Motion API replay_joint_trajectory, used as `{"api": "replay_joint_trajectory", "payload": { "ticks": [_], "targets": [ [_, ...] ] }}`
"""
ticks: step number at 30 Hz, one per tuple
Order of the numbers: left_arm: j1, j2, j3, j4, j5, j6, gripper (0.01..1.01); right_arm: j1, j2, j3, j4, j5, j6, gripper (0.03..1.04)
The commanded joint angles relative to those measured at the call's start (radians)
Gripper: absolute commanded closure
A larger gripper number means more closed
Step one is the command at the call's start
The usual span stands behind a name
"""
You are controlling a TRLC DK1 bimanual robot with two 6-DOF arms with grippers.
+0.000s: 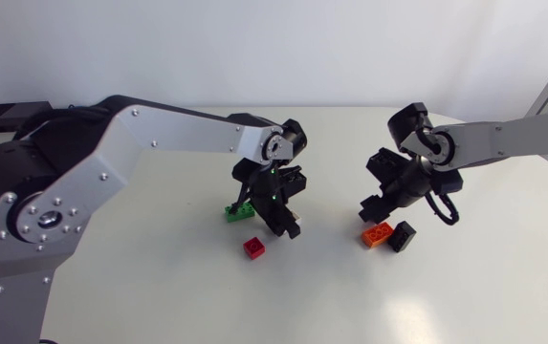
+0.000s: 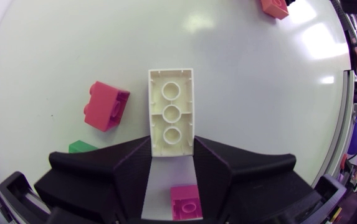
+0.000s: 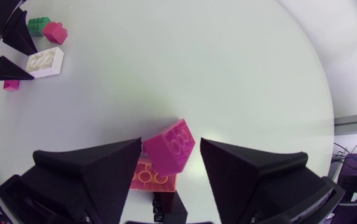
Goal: Sort duplo bricks by size, large to the right and small to the left
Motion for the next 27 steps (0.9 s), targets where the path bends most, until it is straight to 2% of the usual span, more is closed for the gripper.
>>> {"api": "replay_joint_trajectory", "payload": {
  "ticks": [1,9,19,25,27],
  "targets": [
    [0.005,-0.074,-0.062,0.004,0.023,-0.001,0.752,-0.005,-0.051,-0.021,-0.021,-0.014,0.006,0.15],
    [-0.07,-0.238,-0.218,0.118,0.012,0.007,0.752,0.003,-0.117,0.022,-0.121,-0.186,0.055,0.15],
    [-0.154,-0.336,-0.292,0.234,-0.025,0.011,0.752,-0.031,-0.084,0.12,-0.354,-0.624,0.082,0.16],
    [-0.197,-0.39,-0.334,0.294,-0.043,0.015,0.752,-0.039,-0.008,0.143,-0.437,-0.764,0.055,0.16],
    [-0.205,-0.405,-0.34,0.308,-0.045,0.015,0.752,-0.036,0.007,0.142,-0.443,-0.785,0.052,0.22]
  ]
}}
